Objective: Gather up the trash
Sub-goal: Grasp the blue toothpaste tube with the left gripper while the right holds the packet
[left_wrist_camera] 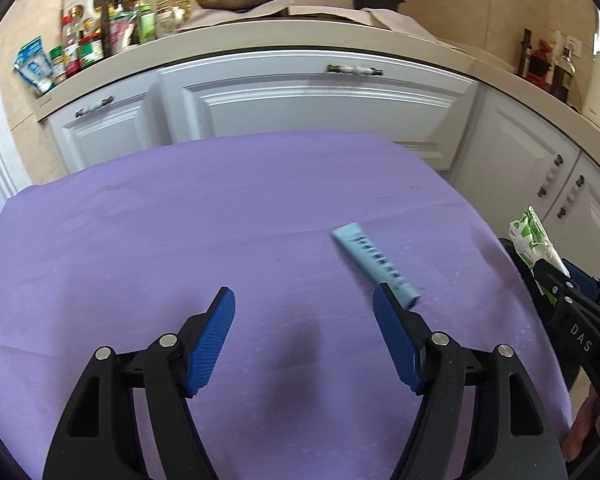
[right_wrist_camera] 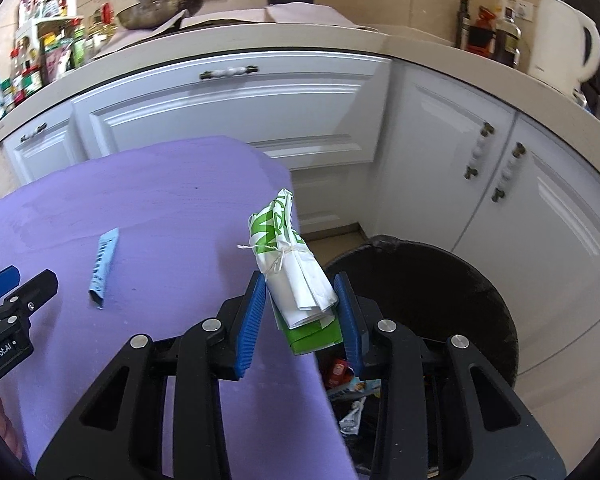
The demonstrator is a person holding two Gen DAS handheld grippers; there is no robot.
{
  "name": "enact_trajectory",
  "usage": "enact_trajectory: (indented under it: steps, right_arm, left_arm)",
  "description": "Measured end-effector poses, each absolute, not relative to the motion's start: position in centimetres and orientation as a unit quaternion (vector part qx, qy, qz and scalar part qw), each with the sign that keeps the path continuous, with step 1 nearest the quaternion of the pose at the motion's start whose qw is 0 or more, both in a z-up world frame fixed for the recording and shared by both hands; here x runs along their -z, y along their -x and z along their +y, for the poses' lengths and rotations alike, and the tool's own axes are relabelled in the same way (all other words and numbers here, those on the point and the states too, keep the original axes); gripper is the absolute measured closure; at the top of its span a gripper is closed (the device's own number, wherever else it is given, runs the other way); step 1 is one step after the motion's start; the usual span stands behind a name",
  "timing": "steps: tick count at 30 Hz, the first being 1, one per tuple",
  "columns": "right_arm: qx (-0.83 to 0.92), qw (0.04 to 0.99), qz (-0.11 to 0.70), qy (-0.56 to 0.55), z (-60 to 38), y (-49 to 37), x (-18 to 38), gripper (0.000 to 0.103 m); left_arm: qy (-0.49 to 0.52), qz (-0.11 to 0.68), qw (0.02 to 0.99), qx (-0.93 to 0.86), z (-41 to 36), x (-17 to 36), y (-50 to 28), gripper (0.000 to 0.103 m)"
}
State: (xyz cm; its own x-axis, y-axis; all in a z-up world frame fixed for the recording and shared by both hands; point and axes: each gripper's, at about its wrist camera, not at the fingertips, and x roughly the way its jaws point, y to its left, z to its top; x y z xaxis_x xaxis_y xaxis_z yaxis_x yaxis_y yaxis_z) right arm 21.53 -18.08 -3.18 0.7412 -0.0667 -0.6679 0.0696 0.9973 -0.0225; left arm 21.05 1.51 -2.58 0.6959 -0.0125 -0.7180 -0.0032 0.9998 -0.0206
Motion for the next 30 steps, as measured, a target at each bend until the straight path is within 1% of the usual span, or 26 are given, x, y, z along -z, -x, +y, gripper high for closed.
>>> enact_trajectory:
  steps: [4,7,11,14,15,16,18,19,21,22,24,28,29,30]
  right_arm:
    - [0.036,0.935,0.354,-0.011,-18.8,-21.3,3.0,0.068]
    - [0.035,0.936,0.351,-0.016,-19.1,-21.2,2.8,0.068]
    - [0.031,0.935,0.353,-0.019,-19.1,-21.3,3.0,0.068]
    - [0.029,0.935,0.353,-0.02,-19.0,-21.2,3.1,0.068]
    - [0.028,0.935,0.353,-0.02,-19.0,-21.3,3.1,0.068]
    - [0.027,0.935,0.352,-0.02,-18.9,-21.2,3.0,0.068]
    - [0.026,0.935,0.352,-0.018,-18.8,-21.2,3.1,0.068]
    - [0.026,0.935,0.353,-0.018,-18.8,-21.2,3.1,0.068]
    - [0.025,0.935,0.353,-0.017,-18.6,-21.1,3.1,0.068]
    - [0.026,0.935,0.353,-0.017,-18.6,-21.1,3.1,0.068]
    - [0.026,0.935,0.353,-0.017,-18.6,-21.1,3.1,0.068]
    - [0.026,0.935,0.353,-0.015,-18.5,-21.0,3.1,0.068]
    - [0.026,0.935,0.353,-0.015,-18.4,-21.0,3.1,0.068]
    - [0.026,0.935,0.353,-0.015,-18.4,-21.0,3.2,0.068]
  left_arm:
    - [-0.002,0.386,0.923,0.011,-0.3,2.4,-21.7,0.033]
    - [-0.012,0.38,0.925,0.012,-1.4,2.5,-22.3,0.031]
    - [-0.044,0.389,0.92,0.003,-2.7,3.7,-23.6,0.031]
    - [-0.051,0.402,0.914,0.001,-2.7,4.4,-24.0,0.039]
    - [-0.048,0.406,0.913,0.004,-2.6,4.5,-24.0,0.044]
    - [-0.044,0.408,0.912,0.005,-2.4,4.6,-24.1,0.046]
    - [-0.04,0.408,0.912,0.005,-2.1,4.6,-24.0,0.056]
    - [-0.039,0.41,0.911,0.007,-2.0,4.7,-23.9,0.058]
    - [-0.038,0.412,0.91,0.008,-1.8,4.8,-23.8,0.068]
    - [-0.036,0.414,0.909,0.01,-1.6,4.9,-23.8,0.072]
    - [-0.029,0.415,0.909,0.017,-1.4,4.9,-23.8,0.083]
    - [-0.037,0.41,0.911,0.019,-1.3,4.7,-23.6,0.089]
    - [-0.038,0.409,0.912,0.02,-1.3,4.7,-23.5,0.093]
    - [-0.039,0.409,0.912,0.021,-1.2,4.7,-23.5,0.093]
